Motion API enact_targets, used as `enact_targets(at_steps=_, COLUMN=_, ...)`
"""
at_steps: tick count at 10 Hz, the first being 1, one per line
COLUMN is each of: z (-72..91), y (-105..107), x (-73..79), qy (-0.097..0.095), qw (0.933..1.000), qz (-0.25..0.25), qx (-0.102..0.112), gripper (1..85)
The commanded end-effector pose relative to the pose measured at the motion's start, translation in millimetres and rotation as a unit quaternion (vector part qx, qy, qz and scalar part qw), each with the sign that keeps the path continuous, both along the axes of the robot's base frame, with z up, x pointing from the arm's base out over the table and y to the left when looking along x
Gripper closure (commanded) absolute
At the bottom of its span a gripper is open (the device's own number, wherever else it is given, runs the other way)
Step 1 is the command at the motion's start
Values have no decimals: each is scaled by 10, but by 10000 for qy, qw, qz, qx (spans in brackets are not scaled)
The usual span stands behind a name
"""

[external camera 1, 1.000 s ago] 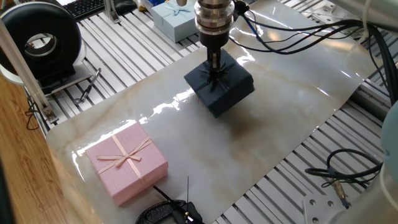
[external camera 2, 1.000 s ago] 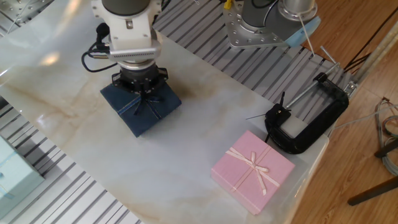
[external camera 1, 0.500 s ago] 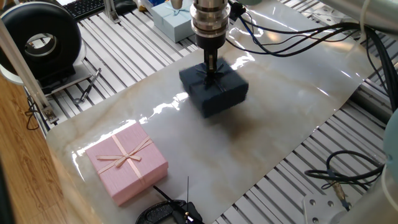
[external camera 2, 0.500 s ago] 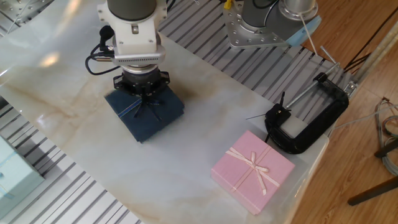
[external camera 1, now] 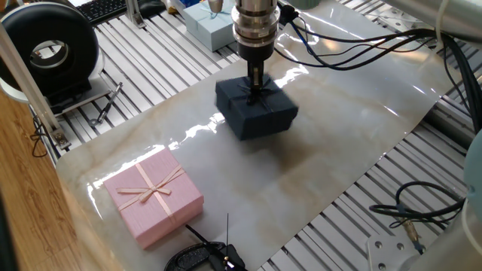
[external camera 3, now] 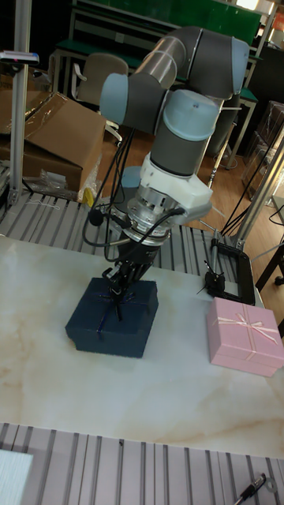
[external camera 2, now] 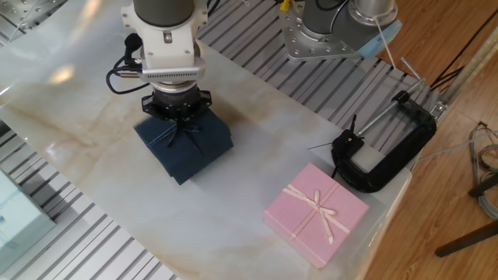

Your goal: Open a box

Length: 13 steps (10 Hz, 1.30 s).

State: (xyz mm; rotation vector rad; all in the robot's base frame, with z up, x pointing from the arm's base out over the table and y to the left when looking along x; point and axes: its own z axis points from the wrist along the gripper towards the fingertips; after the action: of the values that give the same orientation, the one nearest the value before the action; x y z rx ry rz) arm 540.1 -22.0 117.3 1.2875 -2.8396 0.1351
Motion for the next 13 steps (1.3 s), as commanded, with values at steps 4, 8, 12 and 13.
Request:
enact_targets(at_steps=4, z=-156, y=9, x=-15, qy=-106, qw=9998, qz=-15, qx=174, gripper=843)
enact_targets(at_steps=8, z=202, y=120, x=-12, qy=33, qw=9999, qz=-10, qx=127, gripper=843)
enact_targets(at_steps=12, z=-229, y=-34, x=66, qy=-237, qw=9996, qz=88, qx=154, gripper=843)
enact_targets(at_steps=13, z=-225, y=-36, x=45, qy=-214, qw=9996, qz=85, qx=177, gripper=843)
